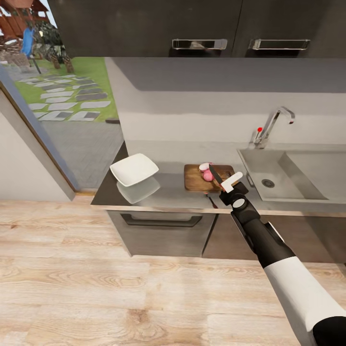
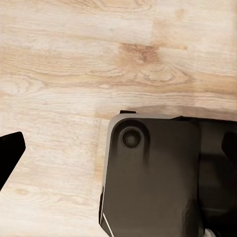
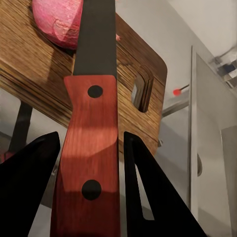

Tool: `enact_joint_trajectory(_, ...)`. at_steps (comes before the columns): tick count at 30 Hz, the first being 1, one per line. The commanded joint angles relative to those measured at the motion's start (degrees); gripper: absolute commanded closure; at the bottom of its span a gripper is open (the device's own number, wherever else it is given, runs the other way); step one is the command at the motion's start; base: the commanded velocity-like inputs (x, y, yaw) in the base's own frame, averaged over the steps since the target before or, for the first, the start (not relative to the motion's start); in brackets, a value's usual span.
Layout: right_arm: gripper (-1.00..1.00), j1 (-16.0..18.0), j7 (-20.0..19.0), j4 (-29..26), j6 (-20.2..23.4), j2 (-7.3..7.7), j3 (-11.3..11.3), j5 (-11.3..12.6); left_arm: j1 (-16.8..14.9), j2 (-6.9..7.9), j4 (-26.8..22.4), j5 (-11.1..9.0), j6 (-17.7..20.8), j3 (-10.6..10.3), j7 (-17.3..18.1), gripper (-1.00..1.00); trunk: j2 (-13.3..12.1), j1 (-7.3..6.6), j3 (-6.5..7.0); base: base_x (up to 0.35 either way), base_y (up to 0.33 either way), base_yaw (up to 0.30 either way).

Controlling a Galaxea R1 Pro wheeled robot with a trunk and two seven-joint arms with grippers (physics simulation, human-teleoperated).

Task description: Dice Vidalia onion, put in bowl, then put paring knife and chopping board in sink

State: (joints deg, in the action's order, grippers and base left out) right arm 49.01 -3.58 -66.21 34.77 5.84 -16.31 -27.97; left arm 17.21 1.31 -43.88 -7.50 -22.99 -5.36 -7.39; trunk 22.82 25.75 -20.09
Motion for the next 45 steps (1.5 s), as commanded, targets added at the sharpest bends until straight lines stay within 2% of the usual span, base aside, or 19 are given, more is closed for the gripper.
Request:
enact_joint_trajectory(1,1.0,0.0,-0.4,-0.1,0.4,0.05,-0.1,-0.2,0.0,0.1,-0.1,-0.6,-0.1,-0.4,-0.4,-1.0,0.1,0.04,-0.09,0.0,0.0,0.0)
enact_joint_trajectory(32,1.0,0.0,-0.4,-0.1,0.4,0.05,-0.1,-0.2,0.0,0.1,-0.1,-0.6,-0.1,-0.4,-0.4,-1.0,0.1,0.04,-0.09,0.001,0.0,0.0)
enact_joint_trajectory(45,1.0,0.0,-0.4,-0.1,0.4,0.05,-0.1,-0.2,0.0,0.09,-0.1,-0.6,-0.1,-0.4,-0.4,-1.0,0.1,0.04,-0.09,0.197,0.0,0.0)
